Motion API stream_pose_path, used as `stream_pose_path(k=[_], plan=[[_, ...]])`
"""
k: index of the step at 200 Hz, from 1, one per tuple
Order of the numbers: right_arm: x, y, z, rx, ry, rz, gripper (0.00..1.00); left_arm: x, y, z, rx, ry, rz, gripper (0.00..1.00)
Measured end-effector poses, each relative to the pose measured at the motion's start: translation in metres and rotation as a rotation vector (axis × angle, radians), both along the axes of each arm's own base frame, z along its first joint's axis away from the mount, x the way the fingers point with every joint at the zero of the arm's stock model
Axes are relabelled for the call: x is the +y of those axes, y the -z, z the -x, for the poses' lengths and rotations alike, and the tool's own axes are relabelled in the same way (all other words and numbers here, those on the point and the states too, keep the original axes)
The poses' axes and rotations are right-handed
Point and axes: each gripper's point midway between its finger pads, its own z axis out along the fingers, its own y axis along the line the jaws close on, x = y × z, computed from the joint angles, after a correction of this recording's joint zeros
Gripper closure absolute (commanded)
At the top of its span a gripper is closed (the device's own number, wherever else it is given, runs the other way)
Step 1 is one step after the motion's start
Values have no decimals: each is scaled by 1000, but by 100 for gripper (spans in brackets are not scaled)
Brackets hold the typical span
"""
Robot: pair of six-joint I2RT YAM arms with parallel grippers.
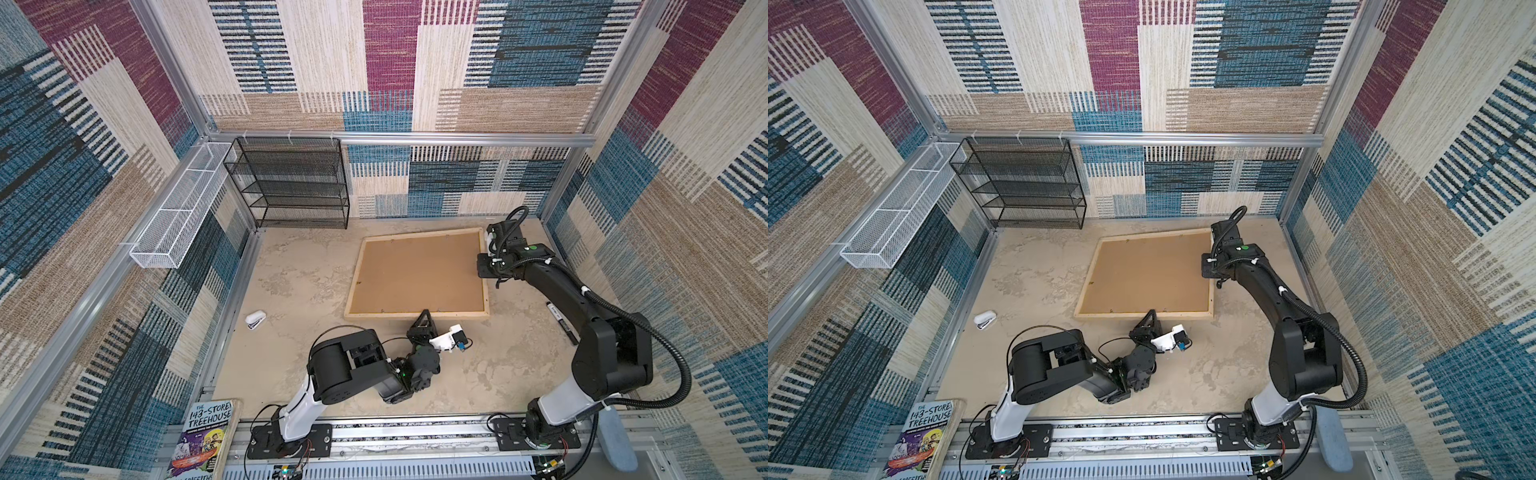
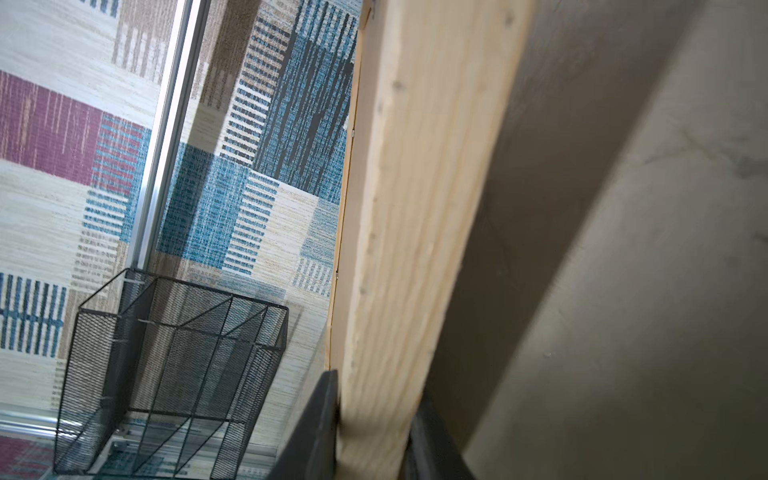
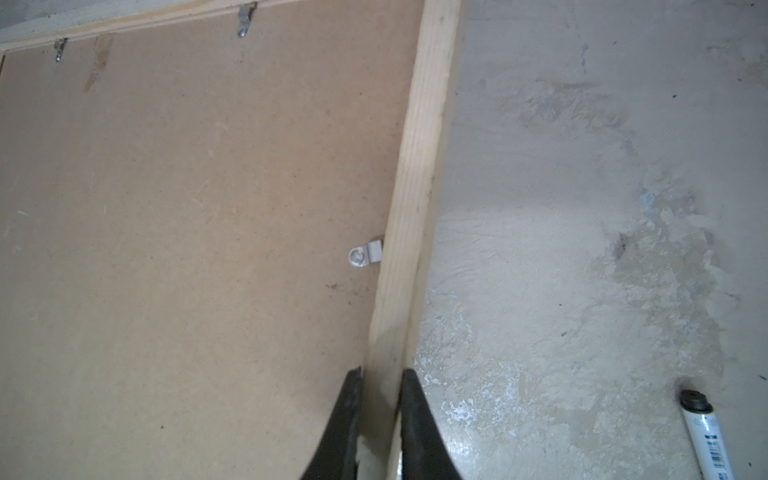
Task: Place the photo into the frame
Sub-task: 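Grip the frame edge nearest the robot with the left gripper, then lift the frame edge with the left gripper, tilting the frame upright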
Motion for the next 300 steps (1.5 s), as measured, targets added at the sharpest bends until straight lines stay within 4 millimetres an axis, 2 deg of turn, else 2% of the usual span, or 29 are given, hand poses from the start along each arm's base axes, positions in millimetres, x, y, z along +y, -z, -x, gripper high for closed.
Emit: stream_pose_path(k=[19, 32, 59, 93, 124, 151, 175, 193, 209, 230, 257, 300], plan=[[0, 0, 0, 1, 0, 0, 85, 1, -3, 0, -4, -1, -11, 80], [0, 0, -1, 2, 0, -2, 78, 0, -5, 1, -6, 1, -10, 82], [-1, -1, -1, 3, -6, -11, 57, 2, -9, -1, -11, -24, -12, 87], [-19, -29, 0, -79, 33, -49, 37, -3, -28, -5, -36, -50, 18, 91], [-40, -52, 5, -159, 80, -99, 35, -11, -58, -6, -48, -46, 36, 97], [-68, -68, 12, -236, 159, -125, 35, -19, -84, -7, -3, -25, 29, 100], [-98, -75, 21, -290, 254, -108, 34, -9, -113, -12, 71, -50, 86, 100], [-110, -82, 30, -320, 288, -104, 33, 6, -139, -19, 124, -88, 178, 100], [-120, -96, 33, -372, 315, -102, 33, 17, -152, -24, 177, -110, 236, 100], [-129, -106, 36, -411, 343, -102, 33, 22, -153, -25, 237, -129, 245, 100], [-128, -104, 34, -412, 341, -113, 33, 20, -156, -25, 332, -118, 178, 100], [-125, -94, 34, -392, 332, -131, 33, 29, -191, -39, 432, -154, 239, 100]])
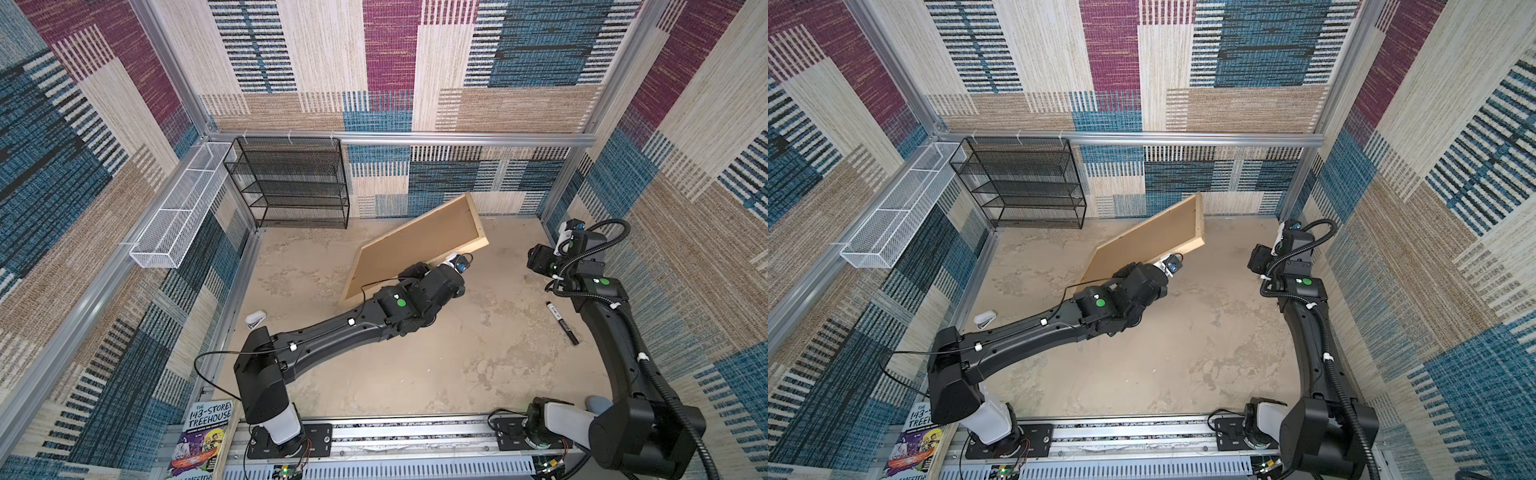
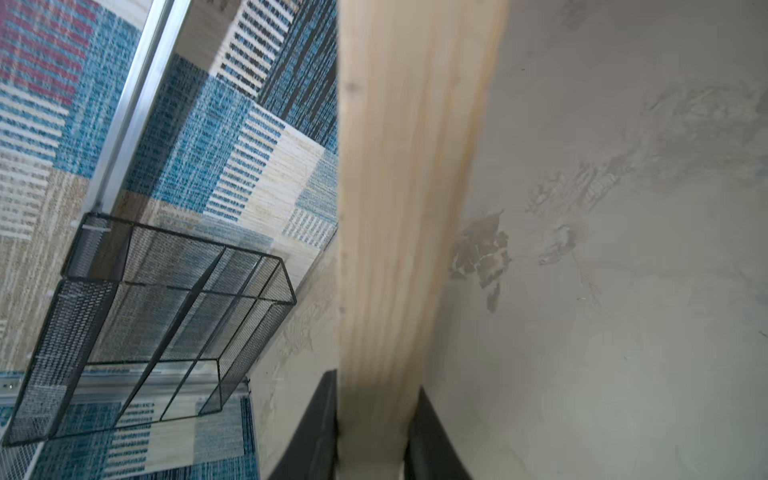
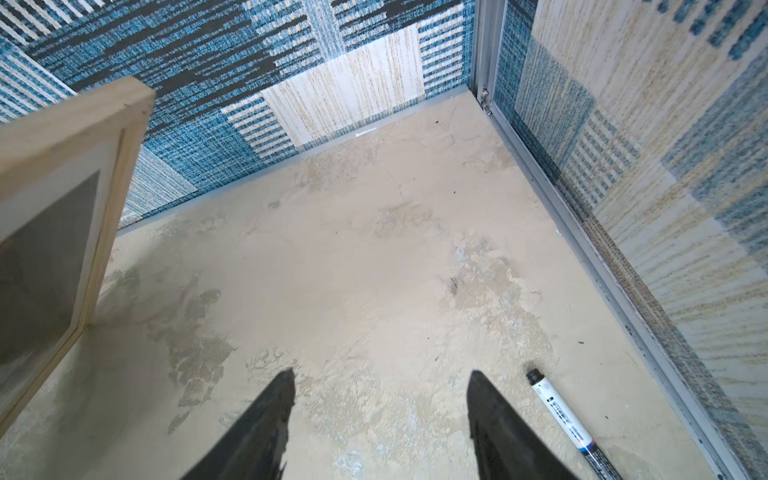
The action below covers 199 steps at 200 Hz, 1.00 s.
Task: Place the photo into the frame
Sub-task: 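Lift the frame edge with the left gripper, tilting the frame upright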
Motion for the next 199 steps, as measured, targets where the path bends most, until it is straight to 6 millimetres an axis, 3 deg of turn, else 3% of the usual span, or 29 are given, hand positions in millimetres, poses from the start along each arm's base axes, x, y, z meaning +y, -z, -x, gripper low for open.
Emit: stream_pose_path(k=[61, 155, 199], plan=[[4, 7, -1, 9, -22, -18, 33, 8, -40, 4, 63, -12, 61, 100], [15, 17, -4, 24, -75, -60, 32, 24, -118, 1, 132, 2, 346, 100], [19, 22, -5, 35, -96, -78, 33, 26, -127, -4, 211, 6, 432, 100]])
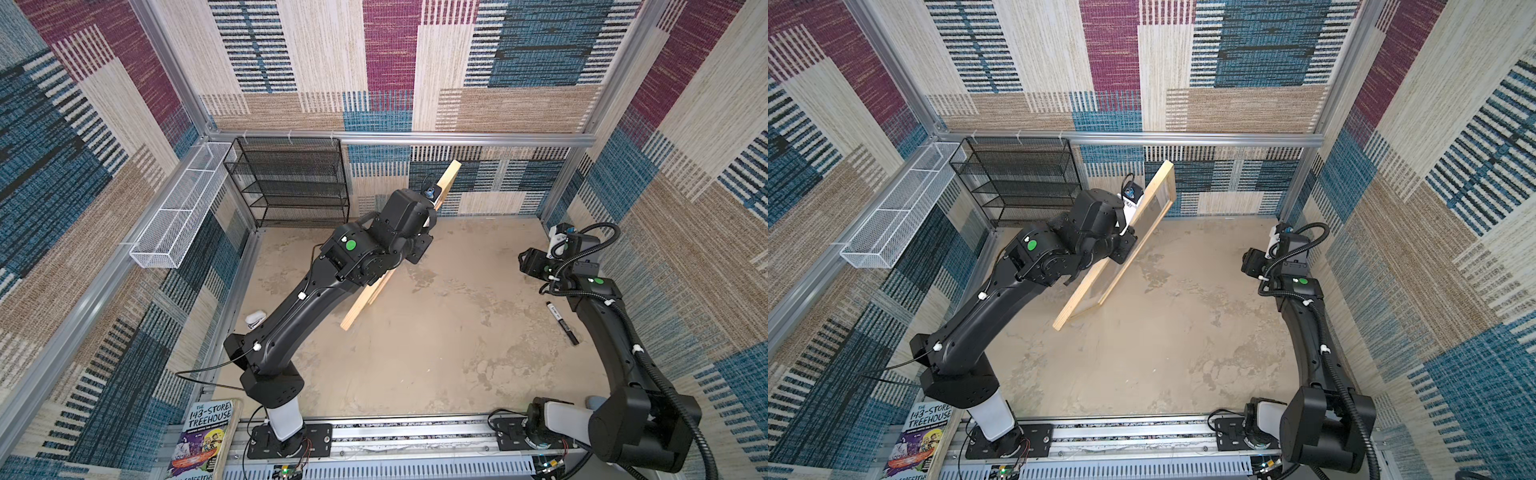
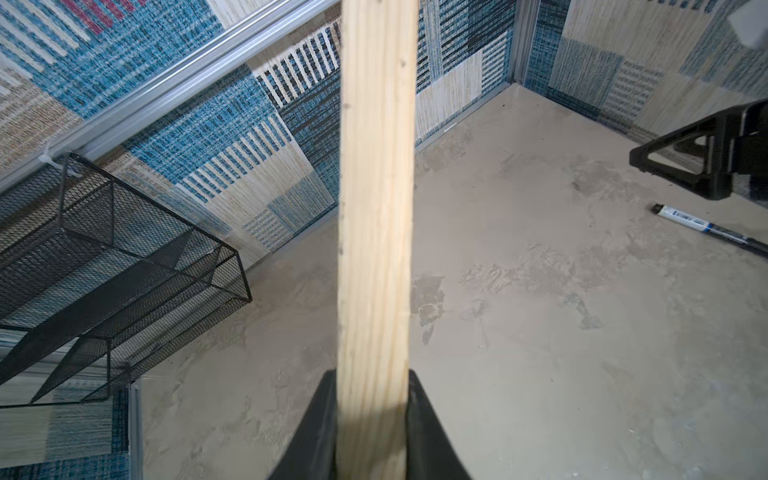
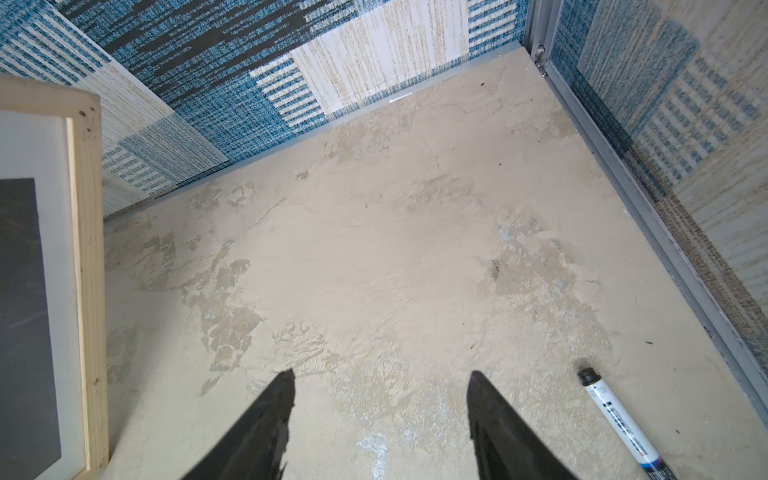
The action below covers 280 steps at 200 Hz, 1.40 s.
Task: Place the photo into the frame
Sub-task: 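Lift the frame edge with the left gripper, tilting the frame upright, then lower the frame face up with the left gripper while the right gripper steadies it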
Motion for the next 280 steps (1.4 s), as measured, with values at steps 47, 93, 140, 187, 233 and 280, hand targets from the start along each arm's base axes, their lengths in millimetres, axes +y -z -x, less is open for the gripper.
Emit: stream_pose_path(k=[47, 93, 140, 187, 233, 280], plan=[[4, 6, -2, 15, -21, -18, 33, 17, 1, -18, 93, -20, 115, 100], [6, 11, -4, 29, -35, -28, 32, 37, 23, -45, 249, -86, 251, 100], [9, 16, -5, 41, -51, -38, 32, 43, 51, -56, 400, -127, 340, 100], [11, 19, -6, 49, -62, -44, 31, 57, 85, -70, 455, -206, 428, 100], [13, 25, -6, 59, -71, -54, 22, 62, 103, -85, 439, -250, 564, 100], [26, 58, -3, 109, -114, -129, 16, 74, 132, -88, 437, -298, 666, 100]])
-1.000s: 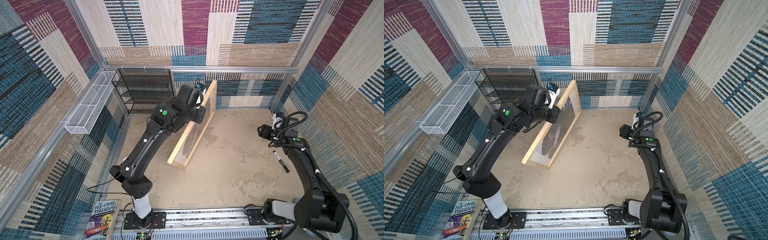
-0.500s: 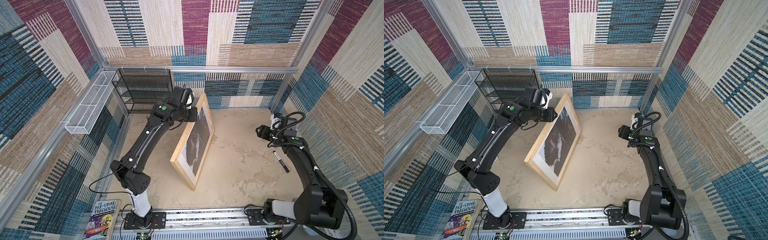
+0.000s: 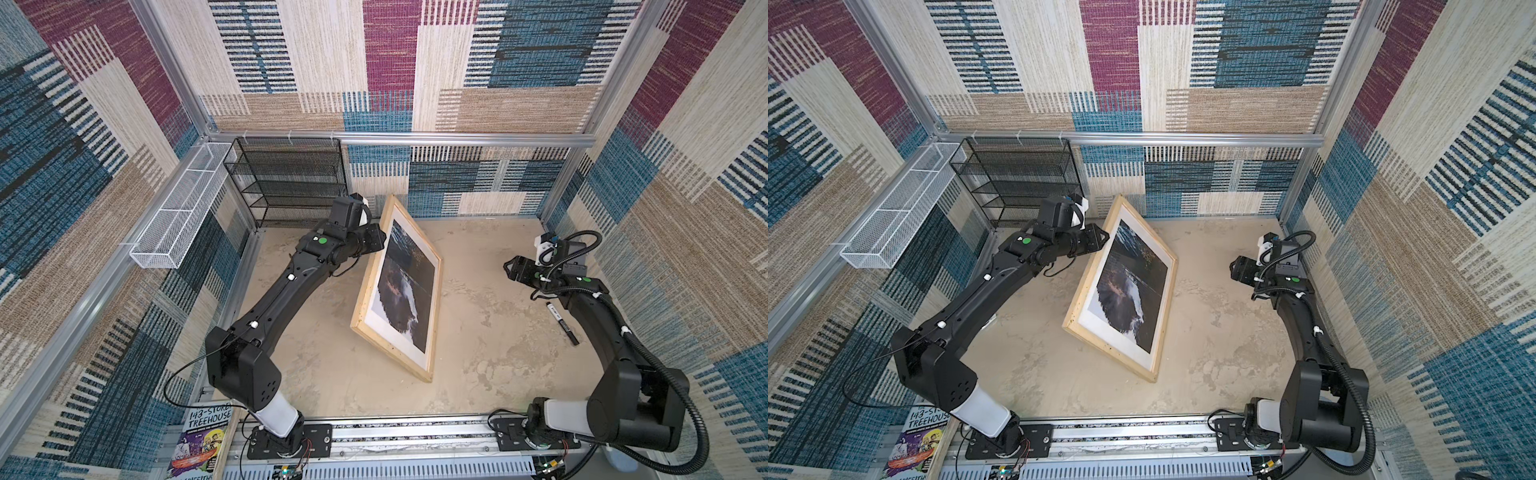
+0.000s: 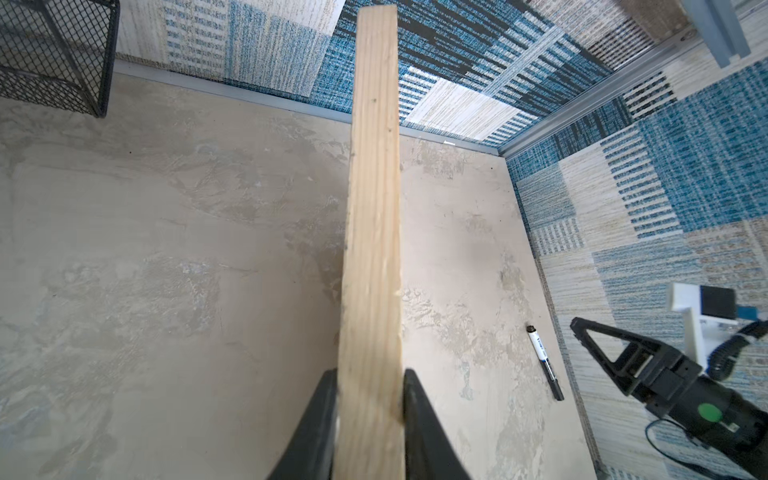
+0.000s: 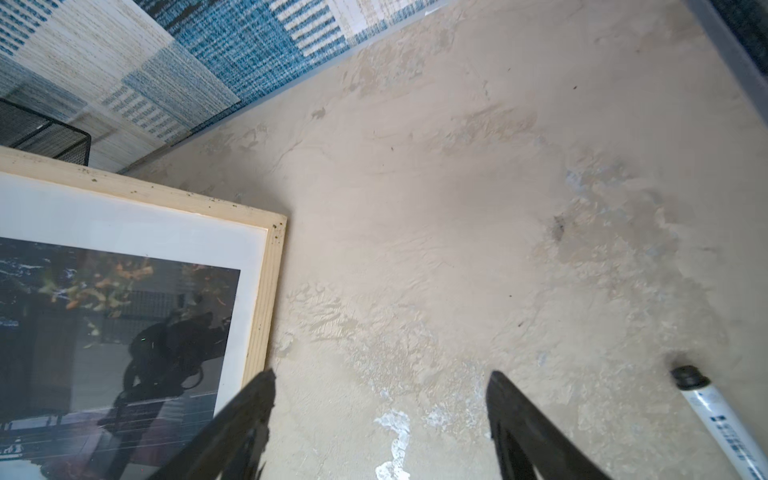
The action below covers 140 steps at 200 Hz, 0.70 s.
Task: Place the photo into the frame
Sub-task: 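Lower the frame face up with the left gripper while the right gripper steadies it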
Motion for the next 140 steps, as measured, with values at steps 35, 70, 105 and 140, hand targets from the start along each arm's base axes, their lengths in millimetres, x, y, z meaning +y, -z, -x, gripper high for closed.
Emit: stream_pose_path(k=[35, 70, 105, 140], plan=[[23, 40, 3, 59, -54, -114, 17, 3, 17, 1, -11, -25, 48, 100], [52, 71, 2, 115, -120, -160, 28, 4, 42, 2, -25, -39, 83, 100], [63, 88, 1, 136, -133, -181, 28, 11, 73, 14, -31, -61, 110, 100], [73, 106, 1, 162, -159, -212, 20, 17, 100, 18, -20, -86, 145, 83]])
